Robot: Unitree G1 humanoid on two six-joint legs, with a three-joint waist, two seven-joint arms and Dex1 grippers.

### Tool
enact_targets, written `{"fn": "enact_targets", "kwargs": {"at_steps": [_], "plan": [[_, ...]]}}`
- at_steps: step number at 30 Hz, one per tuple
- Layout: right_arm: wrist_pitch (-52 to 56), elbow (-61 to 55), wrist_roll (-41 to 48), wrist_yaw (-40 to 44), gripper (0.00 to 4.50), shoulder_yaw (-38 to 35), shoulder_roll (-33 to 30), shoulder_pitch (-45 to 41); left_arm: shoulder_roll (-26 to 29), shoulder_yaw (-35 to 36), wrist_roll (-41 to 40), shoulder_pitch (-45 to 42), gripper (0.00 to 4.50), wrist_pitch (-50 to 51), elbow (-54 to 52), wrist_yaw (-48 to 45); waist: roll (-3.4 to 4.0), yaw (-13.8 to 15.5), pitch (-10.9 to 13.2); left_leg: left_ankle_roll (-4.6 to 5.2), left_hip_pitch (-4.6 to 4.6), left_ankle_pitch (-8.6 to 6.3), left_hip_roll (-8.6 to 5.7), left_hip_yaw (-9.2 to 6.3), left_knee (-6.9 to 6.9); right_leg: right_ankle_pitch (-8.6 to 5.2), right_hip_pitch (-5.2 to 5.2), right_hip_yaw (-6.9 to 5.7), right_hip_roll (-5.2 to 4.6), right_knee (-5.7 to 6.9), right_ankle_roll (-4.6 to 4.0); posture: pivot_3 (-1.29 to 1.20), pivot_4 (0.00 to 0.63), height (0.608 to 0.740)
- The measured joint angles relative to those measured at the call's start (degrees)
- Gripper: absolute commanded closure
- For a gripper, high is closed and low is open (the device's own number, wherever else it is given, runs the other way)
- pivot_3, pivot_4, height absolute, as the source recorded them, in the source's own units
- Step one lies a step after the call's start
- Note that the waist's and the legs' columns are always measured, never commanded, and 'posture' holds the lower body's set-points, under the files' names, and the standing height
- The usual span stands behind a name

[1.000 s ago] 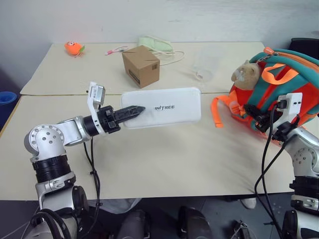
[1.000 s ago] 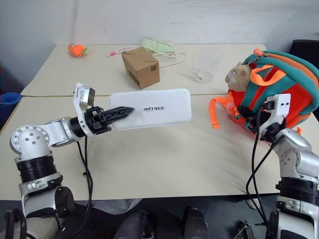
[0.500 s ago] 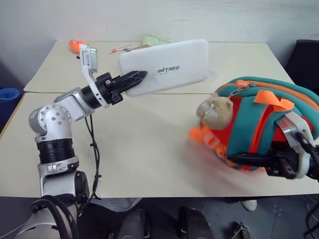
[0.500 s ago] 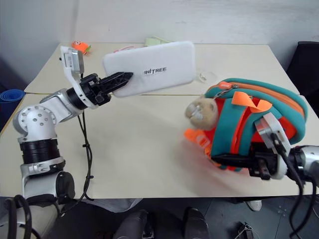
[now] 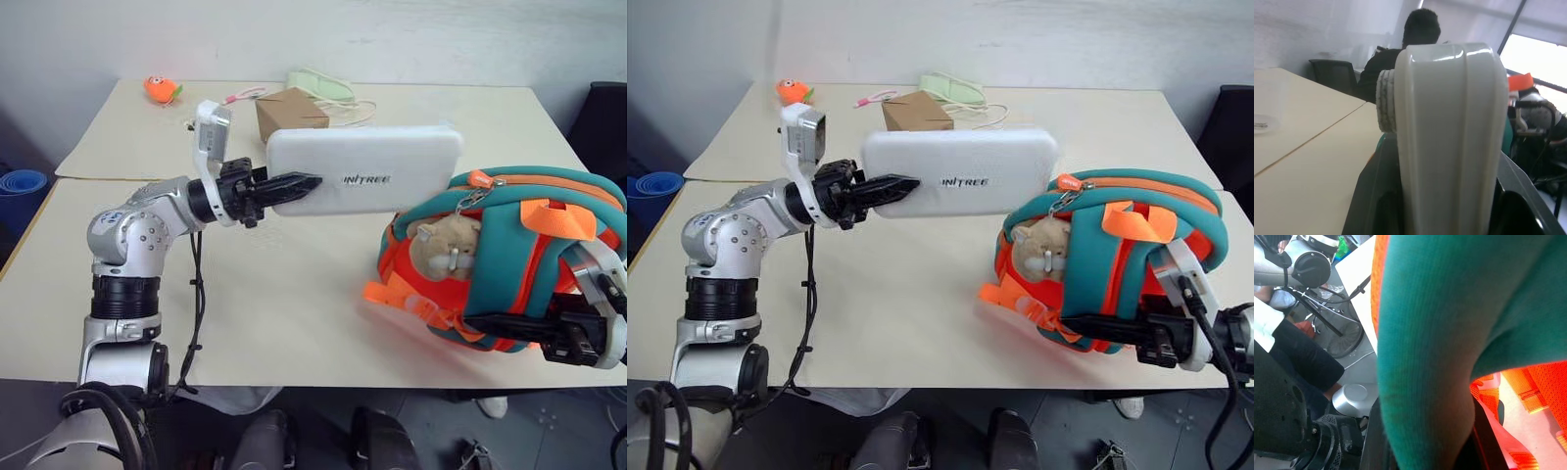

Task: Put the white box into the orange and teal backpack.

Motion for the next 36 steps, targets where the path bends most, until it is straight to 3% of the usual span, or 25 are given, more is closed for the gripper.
{"fn": "enact_targets", "kwargs": {"at_steps": [9, 14, 20, 23, 27, 29, 36], "plan": [[-2.6, 4.8, -2.8, 3.4, 4.49, 3.1, -3.8, -6.3, -2.9, -11.3, 13.4, -10.8, 3.22, -16.5, 12.0, -12.0, -0.02, 0.4, 0.0, 0.07, -0.14, -0.02, 0.0, -0.06, 0.03, 0.02, -0.06, -0.09, -0.02, -0.1, 0.02, 0.0, 0.15, 0.74], [-5.1, 6.2, -5.8, 2.5, 4.49, 9.5, -3.5, -12.9, -13.1, -16.7, 22.7, -16.6, 3.22, -28.8, 22.6, -11.9, -0.04, 0.9, 0.0, 0.2, -0.32, -0.01, -0.04, -0.09, 0.22, 0.09, -0.1, -0.18, -0.08, -0.14, 0.1, 0.0, 0.15, 0.74], [-6.3, 7.4, -7.4, 1.2, 4.49, 12.5, -2.2, -14.5, -24.7, -20.8, 31.9, -19.2, 3.22, -37.1, 31.3, -4.7, -0.07, 1.0, 0.0, 0.24, -0.41, -0.03, -0.01, -0.09, 0.25, 0.1, -0.14, -0.23, -0.07, -0.18, 0.12, 0.0, 0.15, 0.74], [-6.4, 6.2, -7.3, -0.1, 4.5, 12.6, -0.7, -14.0, -30.8, -21.5, 35.2, -19.9, 2.29, -37.3, 34.8, 2.4, -0.08, 1.1, 0.0, 0.29, -0.42, -0.04, 0.0, -0.11, 0.32, 0.1, -0.14, -0.23, -0.09, -0.2, 0.12, 0.0, 0.15, 0.74], [-6.3, 4.7, -7.1, -2.4, 4.5, 11.9, 0.8, -11.8, -27.8, -19.9, 35.5, -19.1, 1.21, -34.6, 32.0, 3.6, -0.05, -0.1, 0.0, 0.26, -0.36, -0.04, 0.12, -0.11, 0.34, 0.09, -0.14, -0.23, -0.06, -0.24, 0.09, 0.0, 0.15, 0.74], [-5.9, 3.5, -6.5, -3.8, 4.5, 10.5, 1.5, -10.4, -23.3, -18.4, 33.5, -15.8, 0.78, -30.2, 25.1, 1.8, 0.03, -0.9, 0.0, 0.18, -0.34, -0.03, 0.21, -0.1, 0.32, 0.1, -0.17, -0.16, 0.01, 0.01, 0.06, 0.0, 0.15, 0.74], [-5.4, 2.8, -5.0, -7.3, 4.5, 7.5, 3.0, -7.2, -3.8, -4.8, 13.7, -5.5, 0.78, -5.2, 1.4, -7.9, 0.09, -1.4, 0.0, 0.05, -0.33, 0.02, 0.23, -0.28, 0.4, 0.03, -0.09, -0.28, 0.11, 0.08, -0.07, 0.0, 0.15, 0.74]]}}
